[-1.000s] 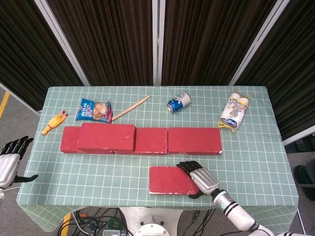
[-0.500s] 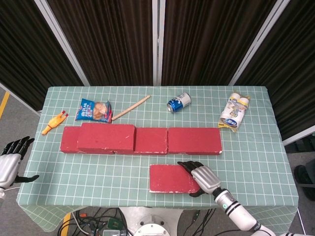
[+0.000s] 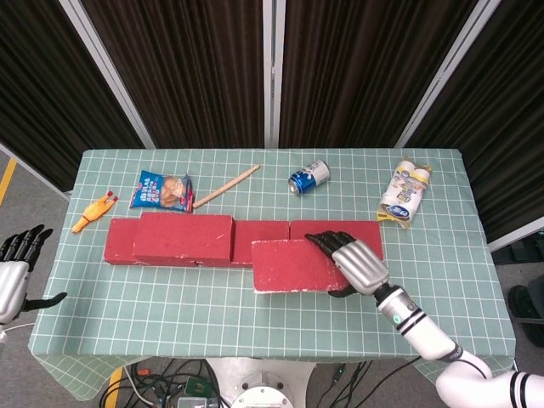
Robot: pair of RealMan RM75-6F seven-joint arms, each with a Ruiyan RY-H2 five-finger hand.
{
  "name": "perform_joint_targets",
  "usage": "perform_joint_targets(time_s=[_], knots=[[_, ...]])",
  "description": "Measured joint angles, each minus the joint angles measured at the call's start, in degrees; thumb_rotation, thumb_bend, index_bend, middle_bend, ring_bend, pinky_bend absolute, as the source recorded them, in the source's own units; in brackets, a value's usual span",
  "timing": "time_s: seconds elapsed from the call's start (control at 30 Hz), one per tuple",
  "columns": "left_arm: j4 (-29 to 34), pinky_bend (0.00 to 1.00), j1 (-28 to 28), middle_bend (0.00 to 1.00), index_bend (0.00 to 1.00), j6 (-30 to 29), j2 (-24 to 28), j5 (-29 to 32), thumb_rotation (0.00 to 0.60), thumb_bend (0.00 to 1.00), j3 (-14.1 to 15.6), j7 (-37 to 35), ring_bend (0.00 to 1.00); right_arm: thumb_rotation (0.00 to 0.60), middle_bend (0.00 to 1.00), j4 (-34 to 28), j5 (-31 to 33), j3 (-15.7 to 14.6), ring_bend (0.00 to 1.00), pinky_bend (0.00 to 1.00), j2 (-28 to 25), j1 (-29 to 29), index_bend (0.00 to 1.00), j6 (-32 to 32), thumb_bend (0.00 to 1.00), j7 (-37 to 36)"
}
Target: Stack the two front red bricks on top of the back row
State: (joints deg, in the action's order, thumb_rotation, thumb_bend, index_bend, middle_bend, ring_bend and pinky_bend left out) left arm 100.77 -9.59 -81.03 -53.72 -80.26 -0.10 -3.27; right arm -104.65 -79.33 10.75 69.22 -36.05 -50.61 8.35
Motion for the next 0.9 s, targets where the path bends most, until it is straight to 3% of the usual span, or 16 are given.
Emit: perform_joint_targets(time_s=[0.27, 0.6, 0.9], knots=[[-1.5, 0.0, 1.4, 0.0, 0.02, -1.8, -1.8, -0.4, 0.6, 0.01, -1.0, 0.3, 0.0, 0.6, 0.18, 9.1, 3.0, 3.0, 0.12, 0.19, 0.7, -8.3, 0.0, 8.8, 0.03, -4.7], [-3.4, 0.0, 2.1, 0.0, 0.02, -1.7, -3.5, -0.3, 0.6, 0.01, -1.6, 0.2, 0.0, 0.6, 0.17, 20.7, 6.9, 2.9, 0.12, 0.19, 8.5, -13.1, 0.0, 14.2, 0.02, -9.6], [-6.0, 0.0, 2.0, 0.0, 0.02, 0.1, -4.4, -0.4, 0.6, 0.01, -1.6, -3.2, 0.0, 0.6, 0.17, 23.9, 7.7, 2.4, 0.12, 0.18, 11.6, -15.3, 0.0, 16.3, 0.02, -14.0]])
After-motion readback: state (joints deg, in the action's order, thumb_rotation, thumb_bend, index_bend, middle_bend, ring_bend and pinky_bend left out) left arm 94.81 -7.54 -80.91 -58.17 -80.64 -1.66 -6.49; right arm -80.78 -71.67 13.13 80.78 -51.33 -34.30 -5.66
